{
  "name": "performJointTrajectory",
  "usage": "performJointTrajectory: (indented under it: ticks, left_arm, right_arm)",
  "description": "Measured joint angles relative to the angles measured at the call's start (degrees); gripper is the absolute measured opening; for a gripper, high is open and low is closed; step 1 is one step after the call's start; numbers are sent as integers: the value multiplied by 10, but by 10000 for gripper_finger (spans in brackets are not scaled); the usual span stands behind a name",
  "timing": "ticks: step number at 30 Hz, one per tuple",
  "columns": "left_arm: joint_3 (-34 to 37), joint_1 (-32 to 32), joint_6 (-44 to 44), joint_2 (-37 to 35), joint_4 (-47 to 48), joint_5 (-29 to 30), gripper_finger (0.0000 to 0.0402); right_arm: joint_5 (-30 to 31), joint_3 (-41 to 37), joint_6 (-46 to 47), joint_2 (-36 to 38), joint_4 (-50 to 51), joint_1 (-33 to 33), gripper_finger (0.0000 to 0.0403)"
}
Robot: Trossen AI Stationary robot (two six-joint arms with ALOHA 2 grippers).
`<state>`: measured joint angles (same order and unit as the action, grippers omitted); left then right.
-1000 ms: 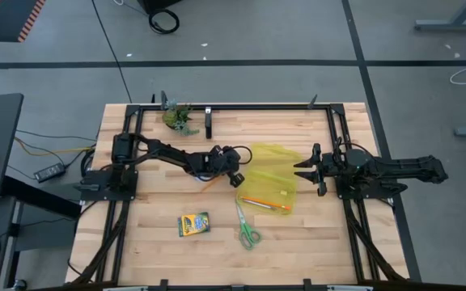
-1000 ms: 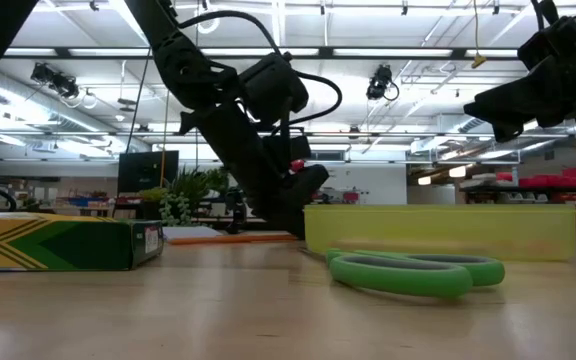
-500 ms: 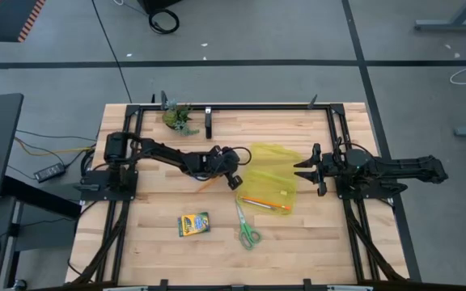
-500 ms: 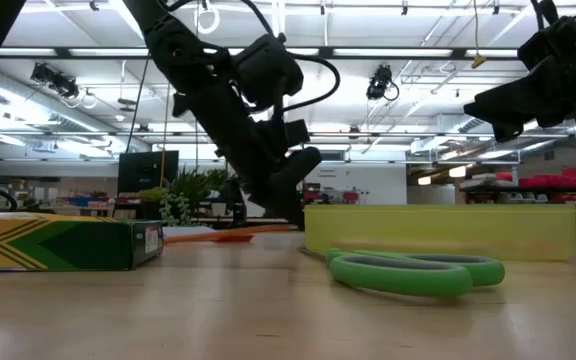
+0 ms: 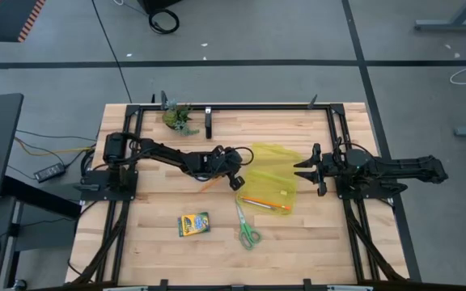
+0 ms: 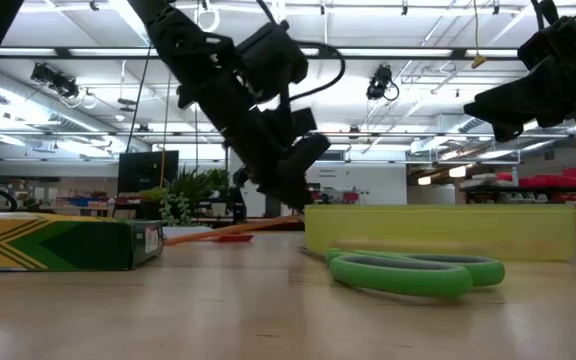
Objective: Pack school essentials
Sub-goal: Put the orange pencil into the yellow supply box
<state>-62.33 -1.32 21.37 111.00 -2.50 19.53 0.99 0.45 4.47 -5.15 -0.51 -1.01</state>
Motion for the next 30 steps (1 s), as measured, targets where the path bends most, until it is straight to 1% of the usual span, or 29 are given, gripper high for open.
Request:
performJointTrajectory:
  ticks: [7,15,19,30]
  left_arm:
    - [-61,9,-27,0,70,1,6]
    - [-105,43,-44,-1,69,-23,8]
    - [-125,57,-59,-1,67,-24,7]
    - [-181,68,-104,3,61,-45,7]
  right_arm:
    - [0,0,0,0,0,0,131]
    - [0,0,0,0,0,0,131]
    - [0,0,0,0,0,0,131]
    - [0,0,0,0,0,0,131]
